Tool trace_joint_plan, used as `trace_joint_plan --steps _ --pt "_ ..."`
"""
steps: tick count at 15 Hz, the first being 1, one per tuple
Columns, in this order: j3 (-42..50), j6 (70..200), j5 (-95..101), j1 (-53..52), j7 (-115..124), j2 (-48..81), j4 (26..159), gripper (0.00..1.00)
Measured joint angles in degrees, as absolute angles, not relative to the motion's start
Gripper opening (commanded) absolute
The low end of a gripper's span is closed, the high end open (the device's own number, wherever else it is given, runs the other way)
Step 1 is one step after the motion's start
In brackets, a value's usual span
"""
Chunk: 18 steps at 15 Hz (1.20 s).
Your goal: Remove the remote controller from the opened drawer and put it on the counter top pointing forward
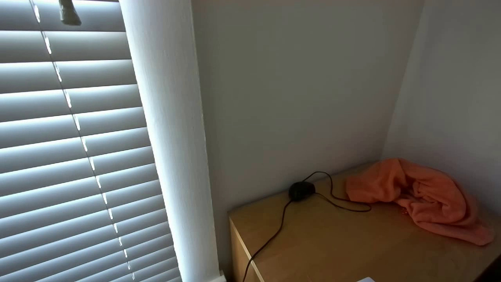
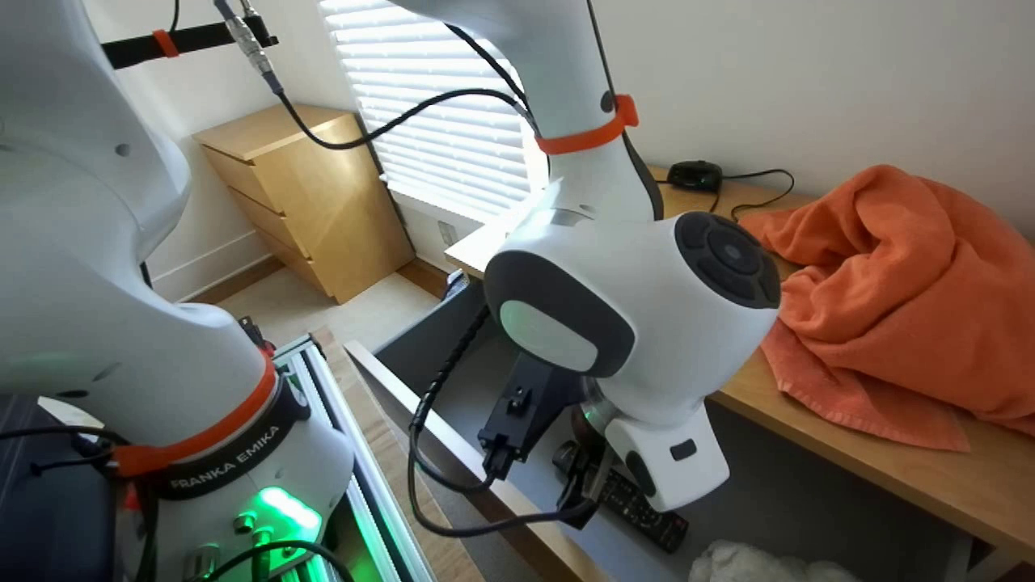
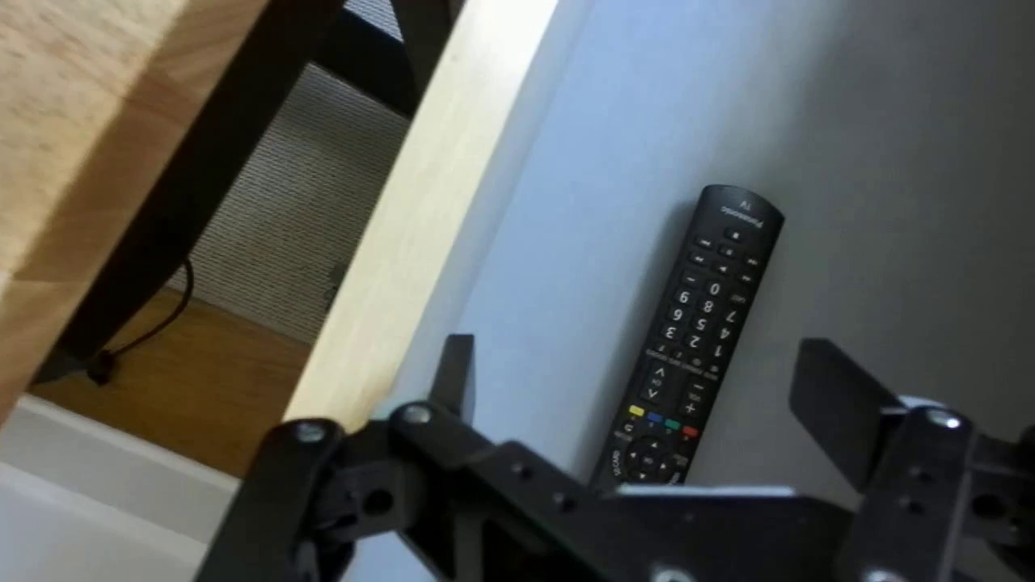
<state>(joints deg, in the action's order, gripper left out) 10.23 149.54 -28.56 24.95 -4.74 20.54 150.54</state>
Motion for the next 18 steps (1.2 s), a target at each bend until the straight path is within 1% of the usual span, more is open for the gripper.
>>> trace_joint_plan --steps 6,14,18 --pt "10.1 149.4 -28.8 24.9 -2.8 23.6 148.3 1.0" --pt "8.8 149.4 -28.3 23.7 2.6 39.3 137.2 1.0" --pt "7.4 149.4 -28.3 24.1 2.6 44.6 132.1 1.0"
